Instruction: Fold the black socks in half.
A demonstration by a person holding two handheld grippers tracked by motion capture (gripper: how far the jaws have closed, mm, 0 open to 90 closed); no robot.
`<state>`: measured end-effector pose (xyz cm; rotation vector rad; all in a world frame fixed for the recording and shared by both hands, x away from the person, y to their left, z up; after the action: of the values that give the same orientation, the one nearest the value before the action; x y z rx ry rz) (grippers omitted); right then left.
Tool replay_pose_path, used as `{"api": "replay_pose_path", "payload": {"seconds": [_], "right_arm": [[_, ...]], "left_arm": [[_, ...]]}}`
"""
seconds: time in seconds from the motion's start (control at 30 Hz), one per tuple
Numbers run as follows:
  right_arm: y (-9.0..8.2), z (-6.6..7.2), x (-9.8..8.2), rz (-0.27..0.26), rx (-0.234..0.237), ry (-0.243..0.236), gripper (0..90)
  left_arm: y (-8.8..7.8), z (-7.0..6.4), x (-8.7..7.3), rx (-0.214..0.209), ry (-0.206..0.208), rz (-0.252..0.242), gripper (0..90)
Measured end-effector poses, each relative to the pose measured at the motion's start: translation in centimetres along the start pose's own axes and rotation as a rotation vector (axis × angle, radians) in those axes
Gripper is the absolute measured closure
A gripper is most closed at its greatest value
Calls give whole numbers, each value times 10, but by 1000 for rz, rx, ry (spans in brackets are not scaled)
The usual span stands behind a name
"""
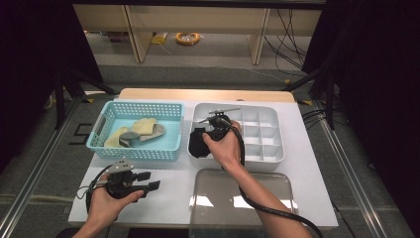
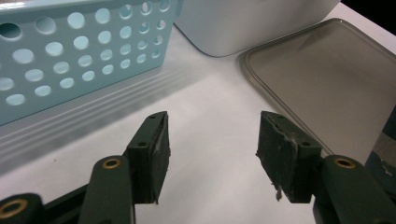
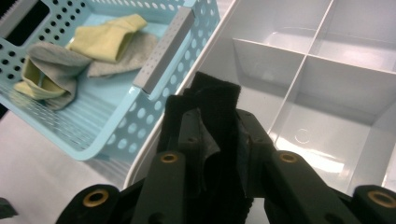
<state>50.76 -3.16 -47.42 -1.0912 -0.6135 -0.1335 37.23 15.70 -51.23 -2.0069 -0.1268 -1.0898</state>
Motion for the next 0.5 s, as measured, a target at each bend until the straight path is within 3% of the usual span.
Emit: {"api": "replay_pose_path", "payload": {"seconds": [0.13, 0.2, 0.27, 0.33, 0.37, 0.4, 0.43, 0.47, 0.5], "right_arm": [[5, -1, -3, 5, -12, -46, 749], [7, 1, -4, 9, -7, -27, 748], [10, -4, -4, -6, -38, -83, 747], [9, 2, -6, -6, -27, -45, 743], [10, -1, -5, -23, -45, -70, 737], [10, 0, -6, -20, -41, -60, 725], [9, 1, -6, -10, -18, -39, 709], [8, -2, -6, 3, -27, -52, 688], [6, -1, -5, -2, -5, -21, 658]], "left_arm": [[0, -1, 0, -3, 2, 4, 431], [0, -1, 0, -6, 3, 4, 431], [1, -1, -1, -7, 1, 7, 432], [1, -1, -1, -8, 2, 12, 431], [1, -1, -1, -4, -2, 8, 431], [1, -1, -1, 5, 1, 7, 431], [1, -2, 0, -7, 2, 4, 431], [1, -3, 0, -8, -1, 4, 431], [1, -3, 0, -7, -1, 2, 431]]}}
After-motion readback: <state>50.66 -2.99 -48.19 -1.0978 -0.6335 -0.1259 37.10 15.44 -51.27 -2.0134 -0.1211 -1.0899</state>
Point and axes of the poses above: each handheld gripper's, and its own axes: y roughly forward along the jaws, x roughly out of its top, z roughly to its left, the point moved 9 cm from there along y, roughly forward along the jaws, and after that the axes turned 5 degrees about z, right-handed, at the moved point
